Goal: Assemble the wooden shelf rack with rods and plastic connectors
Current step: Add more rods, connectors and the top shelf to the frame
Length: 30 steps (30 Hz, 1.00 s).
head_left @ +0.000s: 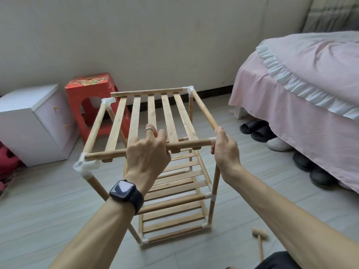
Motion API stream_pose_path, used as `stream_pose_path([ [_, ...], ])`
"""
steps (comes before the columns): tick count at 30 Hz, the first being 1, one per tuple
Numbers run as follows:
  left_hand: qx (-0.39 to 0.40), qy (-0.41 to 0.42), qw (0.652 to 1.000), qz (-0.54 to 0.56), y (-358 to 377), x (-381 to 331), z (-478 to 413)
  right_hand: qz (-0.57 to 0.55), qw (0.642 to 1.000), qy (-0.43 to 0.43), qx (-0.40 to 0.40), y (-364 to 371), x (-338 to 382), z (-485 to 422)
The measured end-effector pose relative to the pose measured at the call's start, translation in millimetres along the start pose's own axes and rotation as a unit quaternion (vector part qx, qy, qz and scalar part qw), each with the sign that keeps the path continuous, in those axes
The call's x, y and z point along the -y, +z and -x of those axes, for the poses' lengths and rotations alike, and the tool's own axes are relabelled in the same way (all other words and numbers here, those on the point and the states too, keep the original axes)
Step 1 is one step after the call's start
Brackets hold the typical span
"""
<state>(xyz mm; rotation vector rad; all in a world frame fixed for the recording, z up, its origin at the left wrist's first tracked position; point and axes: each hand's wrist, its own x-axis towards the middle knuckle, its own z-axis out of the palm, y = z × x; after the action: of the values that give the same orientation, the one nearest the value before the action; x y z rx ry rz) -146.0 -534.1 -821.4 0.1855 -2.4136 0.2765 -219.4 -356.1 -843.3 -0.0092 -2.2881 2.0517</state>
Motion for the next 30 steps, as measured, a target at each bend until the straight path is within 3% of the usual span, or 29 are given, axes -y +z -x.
stream_pose_path([
  [7,-0.002,0.009,1.000,0.004,2,-2,1,-0.003,1.000,0.007,-0.012,4,1,1],
  [16,-0.037,0.062,0.996,0.054,17,36,-12,0.030,0.998,-0.014,0.050,12,11,19],
  [18,0.028,0.017,0.997,0.070,17,61,-16,0.039,0.994,-0.033,0.101,29,12,39],
  [20,0.114,-0.037,0.993,0.018,15,90,-21,0.044,0.976,-0.048,0.206,43,13,58],
  [23,0.212,-0.124,0.969,0.001,0,124,-21,0.125,0.899,-0.079,0.412,48,17,73],
  [25,0.183,-0.194,0.959,0.093,-17,135,-18,0.160,0.849,-0.170,0.474,42,21,69],
  [26,0.140,-0.228,0.951,0.154,-24,135,-16,0.154,0.846,-0.233,0.455,38,25,64],
  [28,0.095,-0.232,0.934,0.255,-43,119,-15,0.140,0.854,-0.377,0.330,29,38,43],
  [30,0.201,-0.144,0.937,0.247,-54,88,-16,0.216,0.832,-0.462,0.217,23,51,13],
])
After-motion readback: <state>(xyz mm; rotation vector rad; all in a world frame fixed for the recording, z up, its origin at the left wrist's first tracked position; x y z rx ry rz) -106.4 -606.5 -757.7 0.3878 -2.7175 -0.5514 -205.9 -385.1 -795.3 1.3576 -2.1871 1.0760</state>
